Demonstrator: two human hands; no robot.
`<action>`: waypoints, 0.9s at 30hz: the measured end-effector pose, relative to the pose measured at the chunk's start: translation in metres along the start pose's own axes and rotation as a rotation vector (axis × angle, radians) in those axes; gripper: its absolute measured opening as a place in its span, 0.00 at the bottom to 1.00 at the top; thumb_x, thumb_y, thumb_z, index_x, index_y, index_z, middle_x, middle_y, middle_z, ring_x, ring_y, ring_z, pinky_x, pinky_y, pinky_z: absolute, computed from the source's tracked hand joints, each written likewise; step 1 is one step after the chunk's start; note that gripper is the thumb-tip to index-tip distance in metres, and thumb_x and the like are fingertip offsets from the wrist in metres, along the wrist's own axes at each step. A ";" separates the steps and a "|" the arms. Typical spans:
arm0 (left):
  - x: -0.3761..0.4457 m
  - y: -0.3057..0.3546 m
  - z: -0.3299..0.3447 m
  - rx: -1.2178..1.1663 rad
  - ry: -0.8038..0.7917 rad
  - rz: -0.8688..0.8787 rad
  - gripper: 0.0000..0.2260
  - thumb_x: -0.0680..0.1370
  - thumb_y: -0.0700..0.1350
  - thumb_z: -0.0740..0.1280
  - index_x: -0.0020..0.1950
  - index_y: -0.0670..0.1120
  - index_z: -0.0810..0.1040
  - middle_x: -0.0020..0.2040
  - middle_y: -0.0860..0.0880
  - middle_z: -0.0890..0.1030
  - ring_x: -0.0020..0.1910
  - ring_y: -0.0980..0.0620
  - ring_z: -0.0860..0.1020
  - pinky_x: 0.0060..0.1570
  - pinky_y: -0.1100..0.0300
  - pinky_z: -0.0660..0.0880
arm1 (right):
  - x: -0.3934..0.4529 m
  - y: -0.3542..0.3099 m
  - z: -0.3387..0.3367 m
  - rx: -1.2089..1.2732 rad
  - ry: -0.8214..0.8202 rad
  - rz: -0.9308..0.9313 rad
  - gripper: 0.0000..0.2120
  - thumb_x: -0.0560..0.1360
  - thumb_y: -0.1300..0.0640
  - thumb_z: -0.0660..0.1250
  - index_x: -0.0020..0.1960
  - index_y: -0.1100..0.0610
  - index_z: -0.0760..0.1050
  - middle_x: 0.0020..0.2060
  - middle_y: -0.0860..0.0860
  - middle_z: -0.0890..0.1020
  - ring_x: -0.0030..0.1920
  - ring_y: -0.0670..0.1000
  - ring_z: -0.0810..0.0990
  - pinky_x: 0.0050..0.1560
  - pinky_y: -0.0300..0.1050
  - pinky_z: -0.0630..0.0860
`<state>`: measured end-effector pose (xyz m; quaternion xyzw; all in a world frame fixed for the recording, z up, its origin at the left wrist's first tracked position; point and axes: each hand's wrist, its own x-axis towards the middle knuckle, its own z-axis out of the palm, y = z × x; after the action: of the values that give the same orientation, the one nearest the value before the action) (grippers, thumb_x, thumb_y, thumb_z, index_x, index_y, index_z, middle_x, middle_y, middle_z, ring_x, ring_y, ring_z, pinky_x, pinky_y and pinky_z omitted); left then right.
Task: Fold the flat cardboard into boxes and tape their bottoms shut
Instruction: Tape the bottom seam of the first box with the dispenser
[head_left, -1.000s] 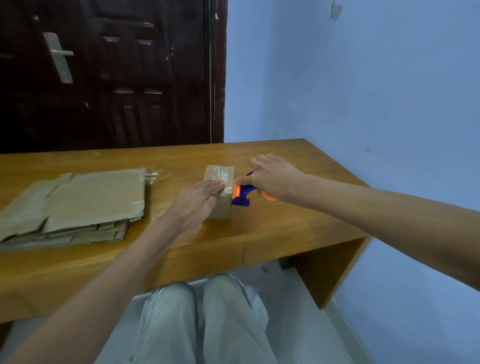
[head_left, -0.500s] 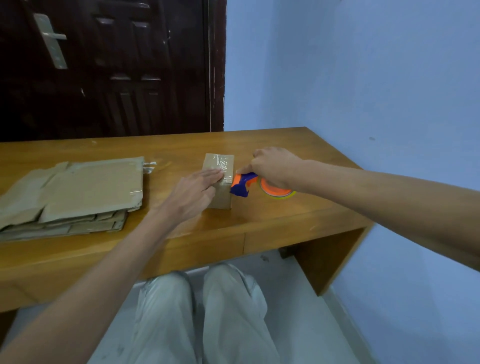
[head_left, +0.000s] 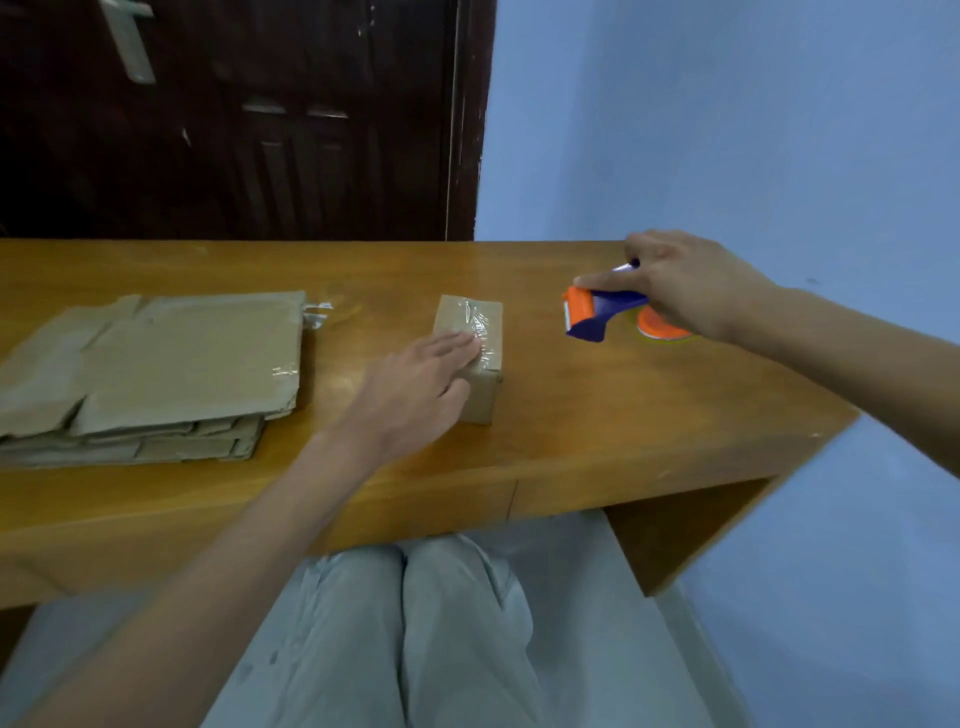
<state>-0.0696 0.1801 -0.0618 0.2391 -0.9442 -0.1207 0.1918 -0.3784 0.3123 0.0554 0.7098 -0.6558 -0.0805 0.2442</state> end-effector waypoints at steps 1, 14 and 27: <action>-0.001 0.000 0.003 0.024 0.023 -0.007 0.27 0.82 0.53 0.53 0.82 0.53 0.67 0.81 0.58 0.66 0.81 0.59 0.61 0.72 0.51 0.73 | -0.006 -0.002 0.010 0.080 -0.012 0.071 0.41 0.71 0.72 0.67 0.76 0.39 0.73 0.43 0.53 0.70 0.41 0.56 0.70 0.38 0.47 0.65; 0.024 -0.010 -0.008 -0.046 0.065 -0.001 0.19 0.79 0.60 0.70 0.67 0.55 0.83 0.64 0.59 0.81 0.61 0.54 0.73 0.61 0.53 0.74 | 0.003 -0.117 0.058 1.311 0.362 0.621 0.33 0.74 0.77 0.67 0.72 0.50 0.77 0.42 0.30 0.82 0.44 0.33 0.80 0.48 0.28 0.72; 0.021 -0.045 -0.009 -0.327 -0.034 0.093 0.15 0.82 0.51 0.70 0.68 0.56 0.82 0.68 0.60 0.78 0.73 0.59 0.71 0.72 0.49 0.72 | 0.006 -0.120 0.062 1.781 0.160 0.723 0.19 0.77 0.73 0.67 0.57 0.50 0.79 0.39 0.49 0.82 0.42 0.51 0.78 0.42 0.46 0.76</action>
<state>-0.0649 0.1300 -0.0615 0.1584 -0.9251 -0.2679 0.2175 -0.2974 0.2939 -0.0511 0.3932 -0.6369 0.5754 -0.3296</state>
